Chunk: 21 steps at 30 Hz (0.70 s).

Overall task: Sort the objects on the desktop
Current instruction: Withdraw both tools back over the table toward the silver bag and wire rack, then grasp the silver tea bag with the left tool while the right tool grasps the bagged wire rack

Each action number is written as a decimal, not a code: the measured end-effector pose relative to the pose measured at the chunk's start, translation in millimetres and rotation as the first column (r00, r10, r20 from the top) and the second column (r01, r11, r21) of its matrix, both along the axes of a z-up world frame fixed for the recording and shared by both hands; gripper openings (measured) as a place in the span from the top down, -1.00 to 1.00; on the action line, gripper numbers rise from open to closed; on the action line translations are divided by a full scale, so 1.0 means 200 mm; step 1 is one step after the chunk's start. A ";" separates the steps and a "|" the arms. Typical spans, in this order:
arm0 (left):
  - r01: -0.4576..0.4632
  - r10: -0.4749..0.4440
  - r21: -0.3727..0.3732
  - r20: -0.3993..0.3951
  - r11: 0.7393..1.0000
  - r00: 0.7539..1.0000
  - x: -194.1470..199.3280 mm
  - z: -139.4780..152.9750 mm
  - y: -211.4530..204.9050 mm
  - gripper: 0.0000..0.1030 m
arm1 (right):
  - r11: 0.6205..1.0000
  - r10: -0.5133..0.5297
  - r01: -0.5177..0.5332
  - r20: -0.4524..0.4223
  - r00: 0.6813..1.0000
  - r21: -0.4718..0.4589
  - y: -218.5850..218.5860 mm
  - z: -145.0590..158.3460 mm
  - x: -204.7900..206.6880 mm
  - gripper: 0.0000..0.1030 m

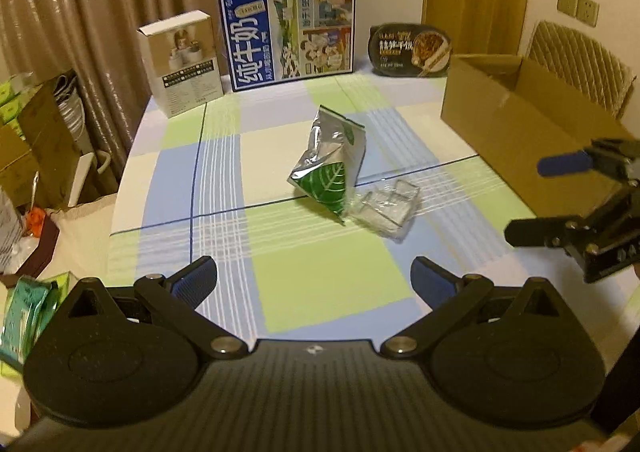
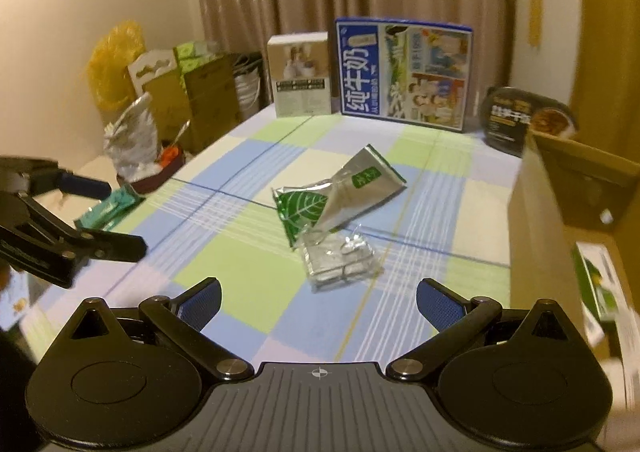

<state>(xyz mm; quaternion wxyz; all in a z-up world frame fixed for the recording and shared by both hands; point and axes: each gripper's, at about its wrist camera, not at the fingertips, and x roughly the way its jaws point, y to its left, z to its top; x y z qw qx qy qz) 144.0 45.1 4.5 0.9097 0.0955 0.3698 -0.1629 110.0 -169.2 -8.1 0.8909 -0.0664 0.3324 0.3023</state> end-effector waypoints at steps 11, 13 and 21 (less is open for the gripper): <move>0.164 -0.159 0.085 -0.063 0.983 0.985 0.45 -0.20 -0.06 -0.97 | 0.980 0.145 -0.160 -0.126 0.981 -0.119 0.20 -0.30 0.47 -0.96; 0.190 -0.182 0.108 -0.074 0.976 0.980 0.51 -0.23 -0.07 -0.97 | 0.966 0.186 -0.206 -0.136 0.973 -0.158 0.25 -0.32 0.52 -0.96; 0.315 -0.292 0.180 -0.142 0.932 0.946 0.69 -0.32 -0.11 -0.97 | 0.914 0.277 -0.324 -0.209 0.938 -0.246 0.38 -0.44 0.71 -0.95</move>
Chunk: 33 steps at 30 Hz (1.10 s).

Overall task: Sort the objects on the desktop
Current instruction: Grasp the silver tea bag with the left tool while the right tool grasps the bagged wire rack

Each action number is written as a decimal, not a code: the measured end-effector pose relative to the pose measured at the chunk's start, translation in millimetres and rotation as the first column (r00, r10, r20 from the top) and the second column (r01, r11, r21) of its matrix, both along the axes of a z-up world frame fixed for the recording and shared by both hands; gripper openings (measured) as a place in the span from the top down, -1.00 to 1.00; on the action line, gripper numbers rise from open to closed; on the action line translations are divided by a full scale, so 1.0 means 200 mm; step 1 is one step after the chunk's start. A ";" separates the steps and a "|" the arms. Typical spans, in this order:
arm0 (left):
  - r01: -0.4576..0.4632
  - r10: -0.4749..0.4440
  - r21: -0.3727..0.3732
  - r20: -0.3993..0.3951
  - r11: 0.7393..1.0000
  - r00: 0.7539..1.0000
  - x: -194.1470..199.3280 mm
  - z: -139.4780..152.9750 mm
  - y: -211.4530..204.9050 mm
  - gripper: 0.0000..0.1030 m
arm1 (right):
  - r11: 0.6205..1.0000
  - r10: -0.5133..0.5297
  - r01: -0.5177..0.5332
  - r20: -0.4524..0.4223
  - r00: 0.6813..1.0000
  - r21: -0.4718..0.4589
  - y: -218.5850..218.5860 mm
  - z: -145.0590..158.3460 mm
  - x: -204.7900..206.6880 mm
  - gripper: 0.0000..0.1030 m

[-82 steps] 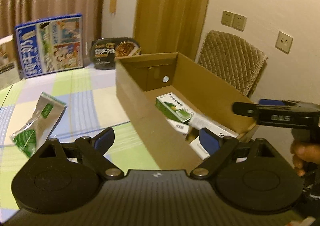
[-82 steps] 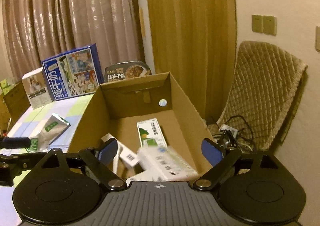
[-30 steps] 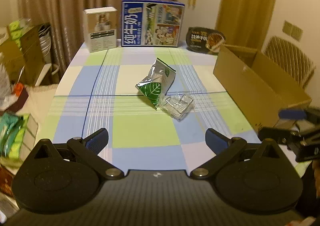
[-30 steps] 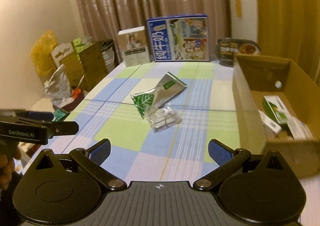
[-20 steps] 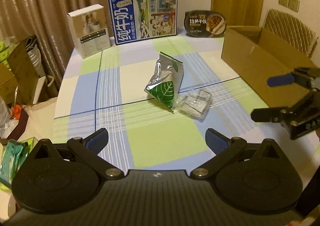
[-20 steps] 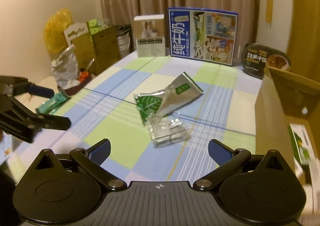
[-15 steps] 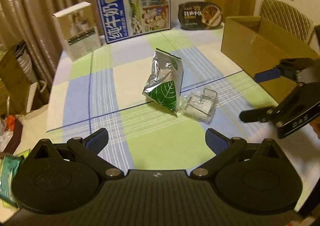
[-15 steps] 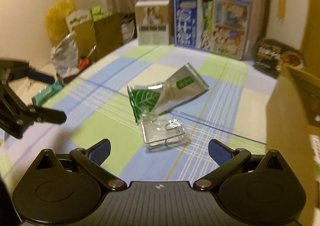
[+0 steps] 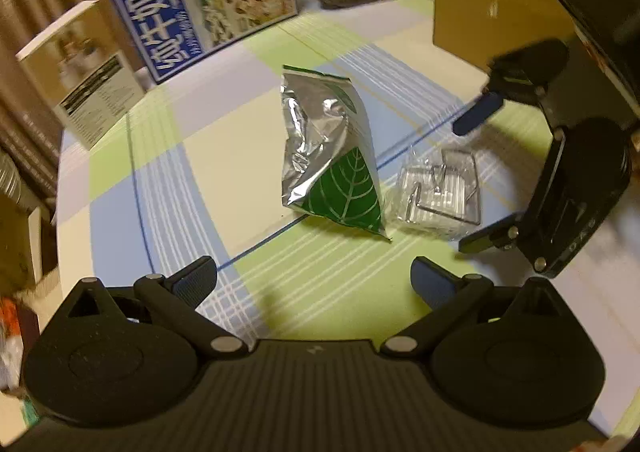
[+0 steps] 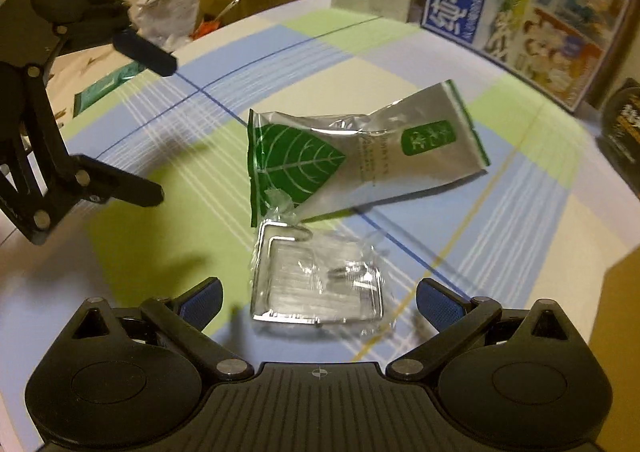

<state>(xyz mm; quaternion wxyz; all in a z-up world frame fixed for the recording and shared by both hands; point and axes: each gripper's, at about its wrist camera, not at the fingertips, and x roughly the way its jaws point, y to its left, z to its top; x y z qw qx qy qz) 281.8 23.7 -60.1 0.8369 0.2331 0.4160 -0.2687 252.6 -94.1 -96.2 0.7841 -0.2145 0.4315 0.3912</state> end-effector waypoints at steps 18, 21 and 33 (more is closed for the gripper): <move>0.153 -0.149 0.057 -0.065 0.987 0.987 0.38 -0.11 -0.32 -0.97 | 0.993 0.024 -0.031 -0.059 0.998 -0.116 -0.13 -0.01 0.11 -0.29; 0.142 -0.137 0.051 -0.080 0.989 0.987 0.46 -0.14 -0.38 -0.97 | 0.993 -0.005 -0.003 -0.070 0.998 -0.120 -0.18 0.00 0.14 -0.29; 0.131 -0.118 0.080 -0.150 0.988 0.982 0.54 -0.23 -0.46 -0.37 | 0.992 -0.052 0.041 -0.086 0.995 -0.123 -0.19 0.01 0.08 -0.29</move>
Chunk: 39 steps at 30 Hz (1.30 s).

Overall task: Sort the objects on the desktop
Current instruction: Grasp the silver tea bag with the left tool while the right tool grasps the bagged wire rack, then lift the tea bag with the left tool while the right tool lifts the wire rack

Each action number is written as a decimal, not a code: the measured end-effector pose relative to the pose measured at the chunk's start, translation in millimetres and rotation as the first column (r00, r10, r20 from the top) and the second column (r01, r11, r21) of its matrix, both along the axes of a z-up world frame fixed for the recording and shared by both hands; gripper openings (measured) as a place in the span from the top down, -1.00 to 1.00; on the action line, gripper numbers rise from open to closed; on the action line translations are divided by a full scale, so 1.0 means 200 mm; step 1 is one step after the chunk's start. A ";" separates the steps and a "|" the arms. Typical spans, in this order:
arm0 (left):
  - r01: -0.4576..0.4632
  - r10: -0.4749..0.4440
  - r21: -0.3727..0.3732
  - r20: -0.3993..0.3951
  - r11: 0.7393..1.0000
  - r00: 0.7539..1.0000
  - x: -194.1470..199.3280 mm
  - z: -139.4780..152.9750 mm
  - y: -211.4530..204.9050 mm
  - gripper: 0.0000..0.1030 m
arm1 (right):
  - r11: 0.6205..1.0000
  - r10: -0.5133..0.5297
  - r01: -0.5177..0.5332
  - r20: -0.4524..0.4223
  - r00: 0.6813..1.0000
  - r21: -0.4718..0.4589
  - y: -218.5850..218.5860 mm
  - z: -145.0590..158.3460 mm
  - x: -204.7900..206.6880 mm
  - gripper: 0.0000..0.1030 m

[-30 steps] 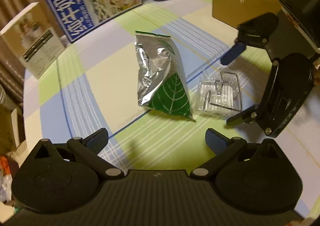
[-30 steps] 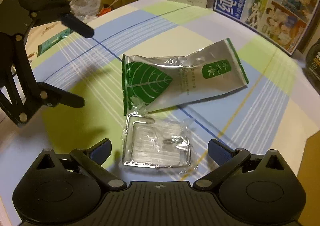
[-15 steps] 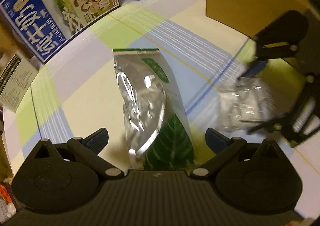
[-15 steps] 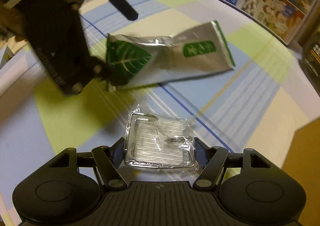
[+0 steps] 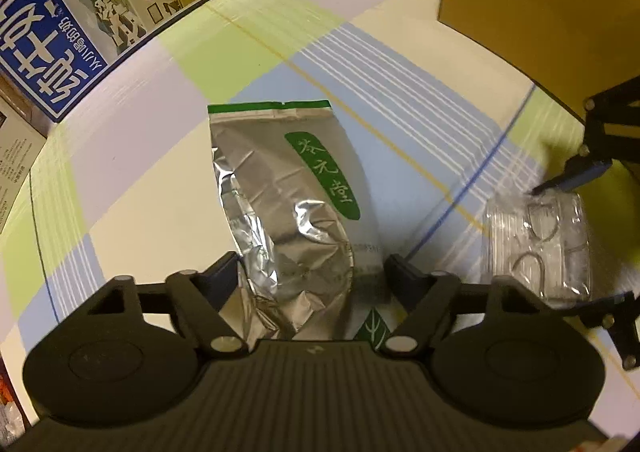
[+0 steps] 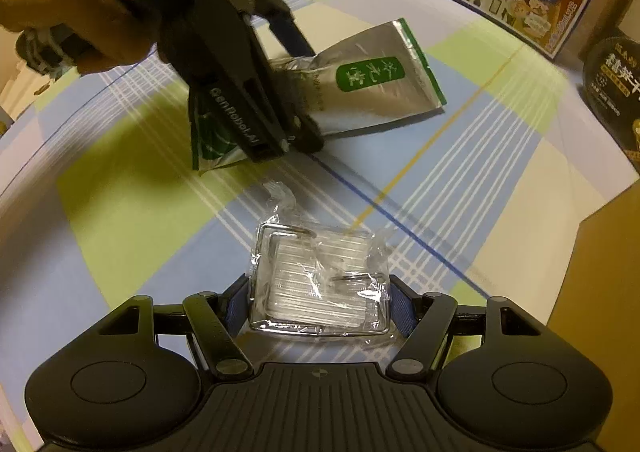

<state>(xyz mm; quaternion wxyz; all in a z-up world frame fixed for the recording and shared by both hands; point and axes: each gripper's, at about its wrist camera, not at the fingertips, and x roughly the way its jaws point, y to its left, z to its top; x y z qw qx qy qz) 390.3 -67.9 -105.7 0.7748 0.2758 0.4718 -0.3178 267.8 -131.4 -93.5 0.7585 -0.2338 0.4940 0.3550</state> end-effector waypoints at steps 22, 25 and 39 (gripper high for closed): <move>-0.160 0.142 -0.136 -0.133 0.978 0.981 -1.08 0.10 0.26 -0.57 | 0.948 -0.262 0.269 -0.059 0.963 0.170 -0.35 0.05 -0.78 -0.29; -0.222 0.202 -0.157 -0.131 0.962 0.970 -1.09 0.07 0.27 -0.63 | 0.930 -0.304 0.299 -0.012 0.953 0.214 -0.39 0.04 -0.87 -0.30; -0.283 0.269 -0.128 -0.117 0.950 0.956 -1.11 0.02 0.23 -0.14 | 0.897 -0.369 0.323 0.110 0.923 0.300 -0.46 -0.01 -1.00 -0.70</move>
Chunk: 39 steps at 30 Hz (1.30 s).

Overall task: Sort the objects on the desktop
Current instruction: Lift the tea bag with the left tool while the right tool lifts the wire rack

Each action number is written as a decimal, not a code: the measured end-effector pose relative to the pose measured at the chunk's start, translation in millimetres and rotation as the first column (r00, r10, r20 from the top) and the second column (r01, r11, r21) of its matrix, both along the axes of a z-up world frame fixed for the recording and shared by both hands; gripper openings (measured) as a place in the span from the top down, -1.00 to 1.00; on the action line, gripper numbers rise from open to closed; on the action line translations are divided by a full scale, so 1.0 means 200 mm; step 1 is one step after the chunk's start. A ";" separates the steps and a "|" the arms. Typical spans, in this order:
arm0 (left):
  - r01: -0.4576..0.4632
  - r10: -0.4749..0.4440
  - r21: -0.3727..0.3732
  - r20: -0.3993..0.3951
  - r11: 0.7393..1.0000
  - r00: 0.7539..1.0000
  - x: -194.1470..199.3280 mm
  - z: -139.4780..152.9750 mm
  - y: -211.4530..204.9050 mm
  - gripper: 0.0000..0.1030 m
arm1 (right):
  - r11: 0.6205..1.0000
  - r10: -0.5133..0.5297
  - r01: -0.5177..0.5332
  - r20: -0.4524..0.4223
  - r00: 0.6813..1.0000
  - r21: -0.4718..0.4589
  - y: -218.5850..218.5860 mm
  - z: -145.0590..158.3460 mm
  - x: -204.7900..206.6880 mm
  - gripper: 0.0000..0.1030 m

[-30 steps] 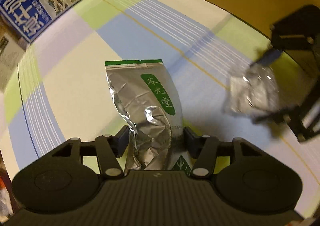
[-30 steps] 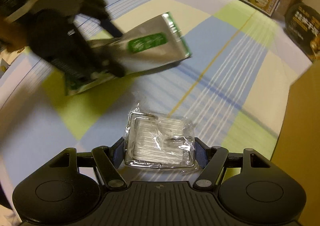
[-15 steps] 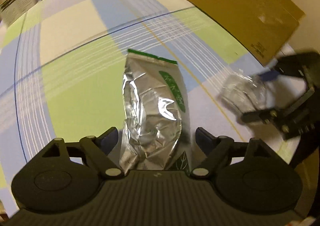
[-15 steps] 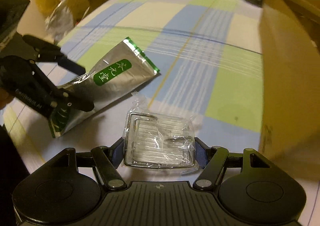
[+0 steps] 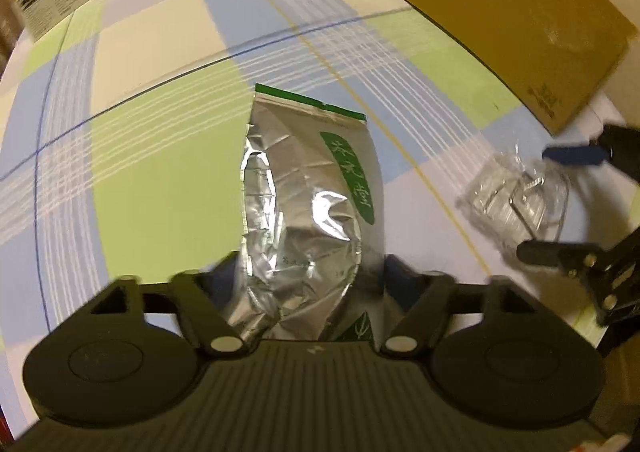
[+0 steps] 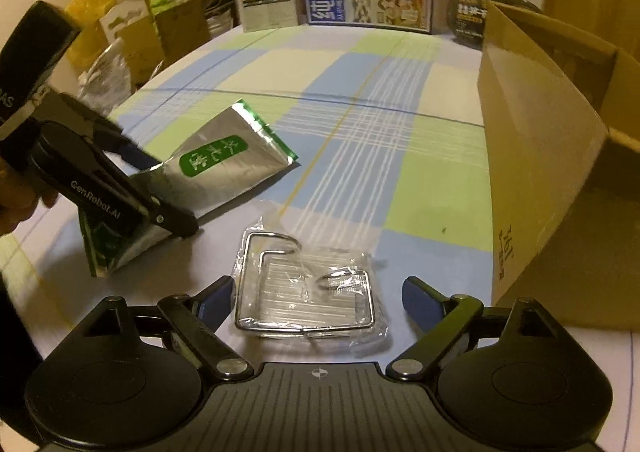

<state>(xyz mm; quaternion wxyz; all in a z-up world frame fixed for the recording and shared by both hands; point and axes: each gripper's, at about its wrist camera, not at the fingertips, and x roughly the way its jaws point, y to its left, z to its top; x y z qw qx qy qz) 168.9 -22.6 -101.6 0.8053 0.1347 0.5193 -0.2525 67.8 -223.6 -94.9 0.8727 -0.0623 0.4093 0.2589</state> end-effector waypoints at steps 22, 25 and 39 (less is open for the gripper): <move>-0.109 0.109 0.015 0.044 0.994 0.993 -0.08 -0.04 -0.04 -0.55 | 0.996 -0.086 0.086 0.006 0.996 -0.008 0.04 -0.03 -0.01 -0.49; -0.117 0.116 0.022 0.048 0.993 0.992 -0.09 -0.04 -0.05 -0.38 | 0.998 -0.068 0.068 0.019 0.998 -0.018 0.04 -0.03 -0.02 -0.36; -0.126 0.126 0.007 0.013 0.992 0.992 -0.06 -0.01 -0.05 -0.36 | 0.995 -0.101 0.101 0.016 0.995 -0.016 0.00 -0.02 -0.03 -0.35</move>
